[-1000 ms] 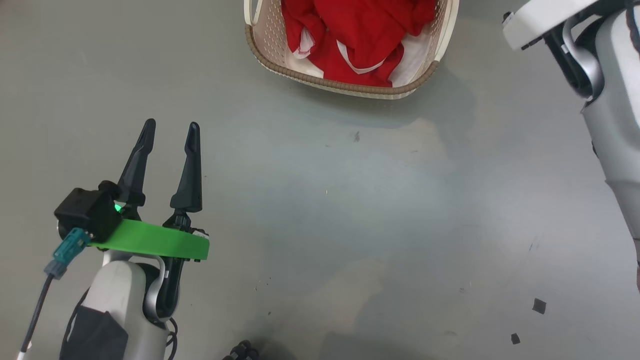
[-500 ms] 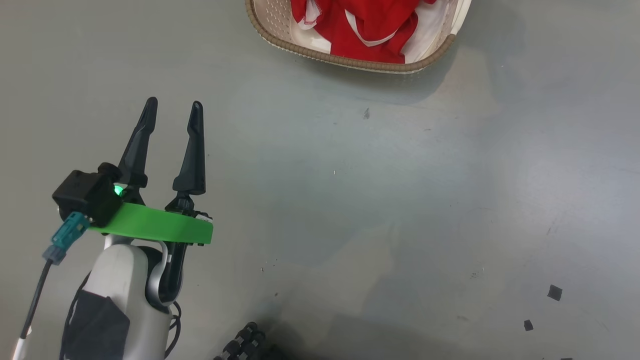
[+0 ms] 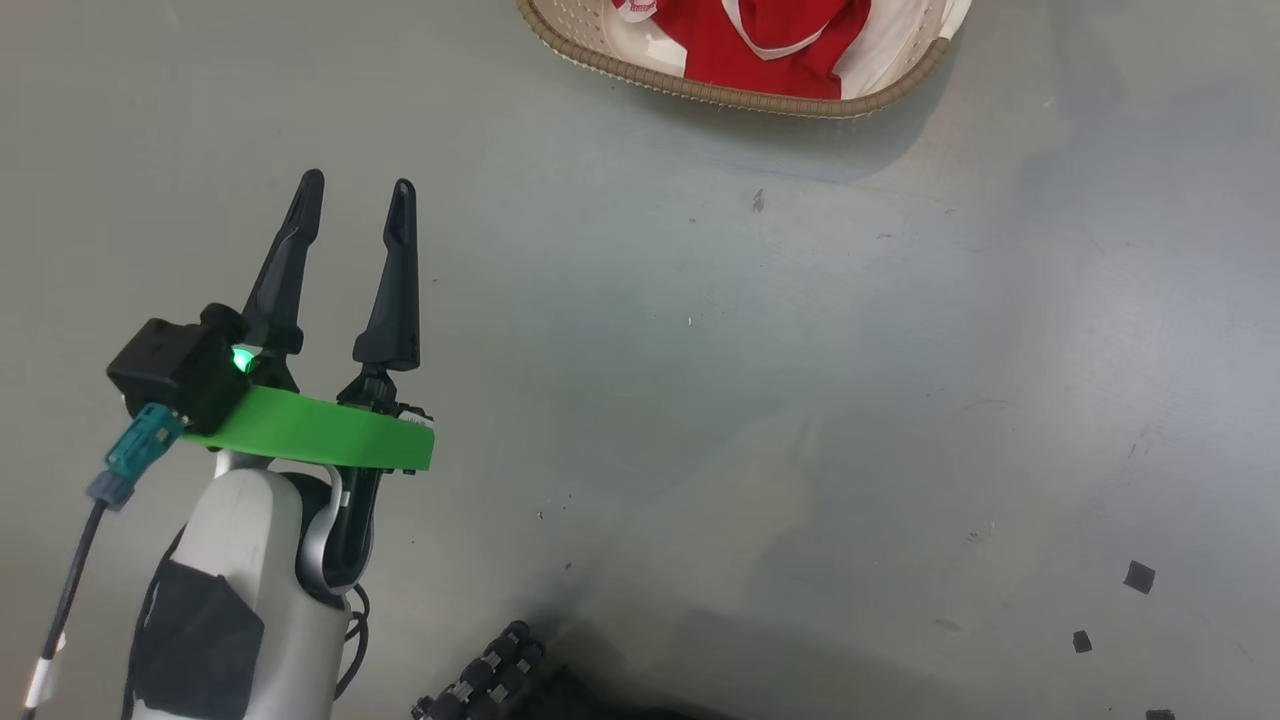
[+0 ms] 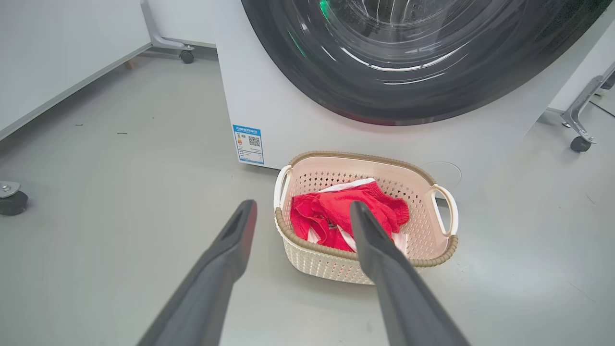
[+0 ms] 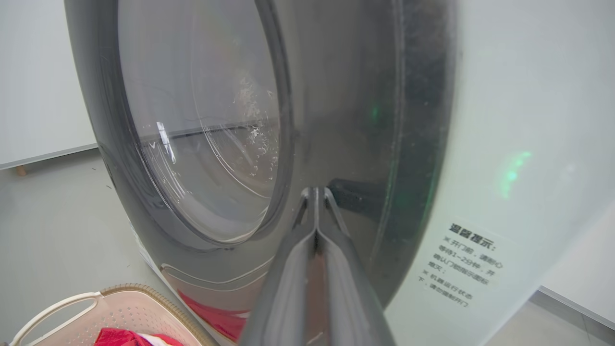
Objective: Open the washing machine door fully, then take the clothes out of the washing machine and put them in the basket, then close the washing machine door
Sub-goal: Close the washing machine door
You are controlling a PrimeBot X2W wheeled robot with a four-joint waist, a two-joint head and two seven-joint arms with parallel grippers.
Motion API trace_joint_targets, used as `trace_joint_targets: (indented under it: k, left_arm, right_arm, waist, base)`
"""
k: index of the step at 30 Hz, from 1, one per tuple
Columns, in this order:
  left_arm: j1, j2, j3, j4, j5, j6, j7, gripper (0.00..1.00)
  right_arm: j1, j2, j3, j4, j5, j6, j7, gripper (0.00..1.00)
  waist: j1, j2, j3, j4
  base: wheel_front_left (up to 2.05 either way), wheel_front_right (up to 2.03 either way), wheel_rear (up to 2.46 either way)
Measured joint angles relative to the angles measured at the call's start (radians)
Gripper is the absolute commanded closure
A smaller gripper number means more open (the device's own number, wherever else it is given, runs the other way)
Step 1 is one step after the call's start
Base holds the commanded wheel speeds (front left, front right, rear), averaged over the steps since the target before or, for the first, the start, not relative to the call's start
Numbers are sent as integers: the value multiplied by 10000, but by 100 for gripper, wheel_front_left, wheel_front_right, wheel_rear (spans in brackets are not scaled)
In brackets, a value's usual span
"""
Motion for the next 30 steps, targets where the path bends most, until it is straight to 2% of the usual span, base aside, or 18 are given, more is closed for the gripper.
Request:
trace_joint_targets:
  k: [8,19,30]
  left_arm:
    - [-59,-8,-36,36,-190,-2,0,0]
    - [-198,-17,-144,245,-339,-33,0,0]
    - [-252,-25,176,497,-199,-42,2,0]
  right_arm:
    - [-642,-82,-10,299,-244,-90,82,100]
    - [-774,50,61,901,-253,-90,-268,100]
    - [476,138,153,1620,-182,-100,-1342,100]
  waist:
    - [0,0,238,127]
    - [0,0,157,195]
    - [0,0,-579,43]
  base:
    - [0,0,0]
    - [0,0,0]
    - [0,0,0]
